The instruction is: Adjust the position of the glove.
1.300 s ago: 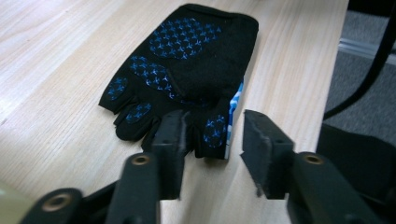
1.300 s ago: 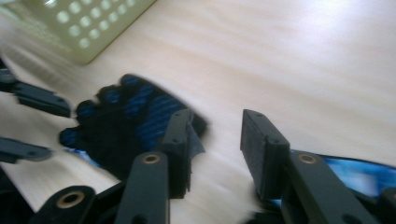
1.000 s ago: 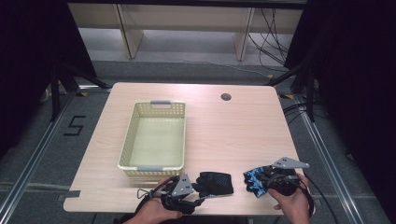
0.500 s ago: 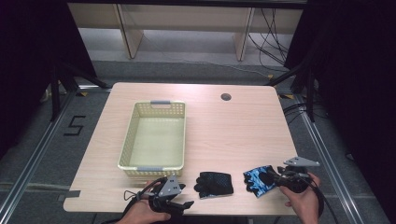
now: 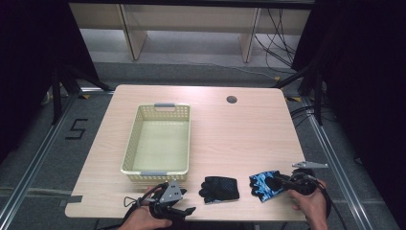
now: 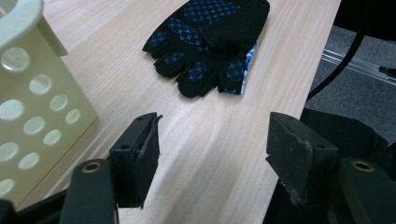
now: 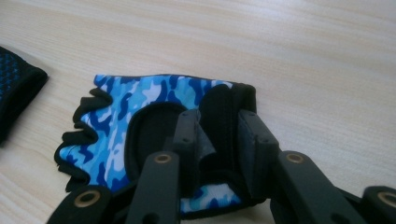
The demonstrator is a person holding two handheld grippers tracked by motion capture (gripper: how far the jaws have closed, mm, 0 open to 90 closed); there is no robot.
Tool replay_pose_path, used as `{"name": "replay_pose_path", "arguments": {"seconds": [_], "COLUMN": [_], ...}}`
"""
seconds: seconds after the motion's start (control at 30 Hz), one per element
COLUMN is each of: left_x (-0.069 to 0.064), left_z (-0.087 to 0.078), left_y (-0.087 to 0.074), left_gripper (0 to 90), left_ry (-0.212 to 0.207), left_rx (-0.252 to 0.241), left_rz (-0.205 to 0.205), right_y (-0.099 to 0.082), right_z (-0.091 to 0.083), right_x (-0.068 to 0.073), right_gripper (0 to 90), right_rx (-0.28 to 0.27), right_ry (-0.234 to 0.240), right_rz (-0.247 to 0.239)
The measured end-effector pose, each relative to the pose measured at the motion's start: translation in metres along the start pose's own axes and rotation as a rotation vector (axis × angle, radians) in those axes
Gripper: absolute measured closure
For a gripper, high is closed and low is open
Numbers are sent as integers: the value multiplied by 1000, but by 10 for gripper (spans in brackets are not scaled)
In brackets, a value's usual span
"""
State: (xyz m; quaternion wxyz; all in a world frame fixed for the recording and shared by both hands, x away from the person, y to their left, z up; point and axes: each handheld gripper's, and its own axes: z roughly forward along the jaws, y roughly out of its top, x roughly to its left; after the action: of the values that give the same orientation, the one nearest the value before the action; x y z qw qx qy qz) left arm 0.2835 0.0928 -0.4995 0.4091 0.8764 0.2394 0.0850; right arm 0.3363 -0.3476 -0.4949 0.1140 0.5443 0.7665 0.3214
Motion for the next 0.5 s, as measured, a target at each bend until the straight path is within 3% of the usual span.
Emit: {"name": "replay_pose_path", "arguments": {"seconds": [0.03, 0.07, 0.1, 0.13, 0.17, 0.27, 0.33, 0.37, 0.4, 0.43, 0.5], "left_x": [-1, 0, 0, 1, 1, 1, 1, 1, 1, 1, 1], "left_z": [1, 1, 1, 1, 1, 1, 1, 1, 1, 1, 1], "left_y": [0, 0, 0, 0, 0, 0, 0, 0, 0, 0, 0], "left_gripper": [341, 341, 340, 340, 339, 339, 339, 339, 339, 340, 340], "left_ry": [0, 0, 4, 0, 1, 0, -2, -2, -2, -2, -1], "left_rx": [-18, -13, -10, -18, -14, -16, -17, -17, -17, -17, -18], "left_rz": [-19, -19, -16, 6, 4, 3, 2, 2, 2, 2, 3], "right_y": [-2, -1, -2, -1, -2, -1, -1, -1, -1, 0, 3], "right_z": [3, 0, -2, -4, -2, -7, -9, -10, -14, -15, -21], "right_x": [0, 0, 4, 3, 1, 4, 4, 7, 7, 7, 11], "right_gripper": [744, 761, 786, 819, 841, 858, 860, 861, 861, 861, 861], "right_rx": [-31, 4, 29, 34, 14, 8, -32, -58, -66, -102, -142], "right_ry": [10, 21, 31, 0, 43, 51, 68, 96, 93, 127, 144], "right_rz": [19, 16, 68, 29, 24, 34, 37, 78, 84, 74, 76]}}
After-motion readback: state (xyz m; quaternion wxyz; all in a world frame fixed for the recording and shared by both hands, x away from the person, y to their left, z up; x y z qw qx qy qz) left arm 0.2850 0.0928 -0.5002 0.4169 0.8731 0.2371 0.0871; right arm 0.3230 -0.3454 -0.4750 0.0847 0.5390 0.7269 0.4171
